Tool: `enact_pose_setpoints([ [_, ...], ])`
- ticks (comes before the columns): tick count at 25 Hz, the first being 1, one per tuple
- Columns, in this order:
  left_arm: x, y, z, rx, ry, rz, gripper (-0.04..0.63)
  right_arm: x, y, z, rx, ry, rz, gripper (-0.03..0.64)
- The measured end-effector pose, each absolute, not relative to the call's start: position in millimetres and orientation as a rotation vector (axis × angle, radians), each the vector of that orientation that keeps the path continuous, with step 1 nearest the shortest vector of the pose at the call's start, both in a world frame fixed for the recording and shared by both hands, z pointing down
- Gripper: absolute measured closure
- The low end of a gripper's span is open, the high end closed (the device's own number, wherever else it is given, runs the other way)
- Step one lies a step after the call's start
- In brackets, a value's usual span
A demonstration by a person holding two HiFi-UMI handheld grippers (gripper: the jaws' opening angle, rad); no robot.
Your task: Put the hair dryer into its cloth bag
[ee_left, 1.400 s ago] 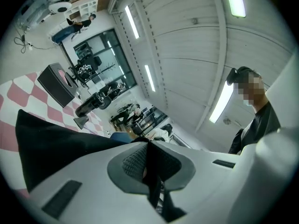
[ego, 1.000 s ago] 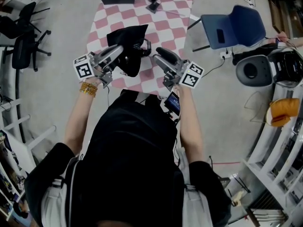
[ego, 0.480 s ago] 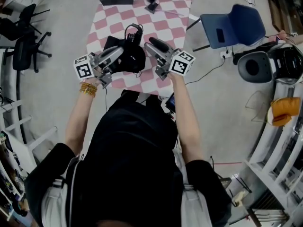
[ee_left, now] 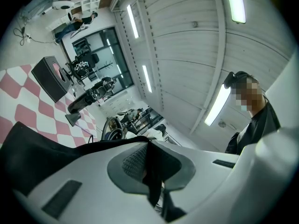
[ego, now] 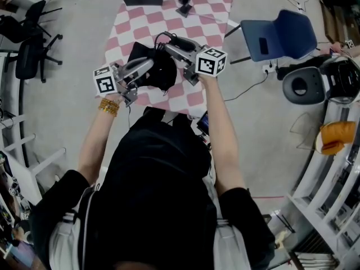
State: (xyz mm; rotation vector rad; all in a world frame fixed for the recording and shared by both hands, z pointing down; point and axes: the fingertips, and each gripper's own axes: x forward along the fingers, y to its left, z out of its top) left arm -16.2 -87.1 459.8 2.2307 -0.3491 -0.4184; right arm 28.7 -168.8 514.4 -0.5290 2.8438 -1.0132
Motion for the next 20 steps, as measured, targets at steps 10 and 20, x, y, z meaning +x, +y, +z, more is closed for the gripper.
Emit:
enact_pose_setpoints([
  [10, -19.6, -93.1, 462.9, 2.237, -0.433, -0.417, 0.569, 7.0, -114.3, 482.9, -0.506, 3.148, -0.54, 0.495],
  [20, -9.1, -92.2, 472.5, 2.281, -0.446, -0.345, 0.568, -0.1, -92.4, 502.3, -0.578, 3.228, -0.542, 0.497],
])
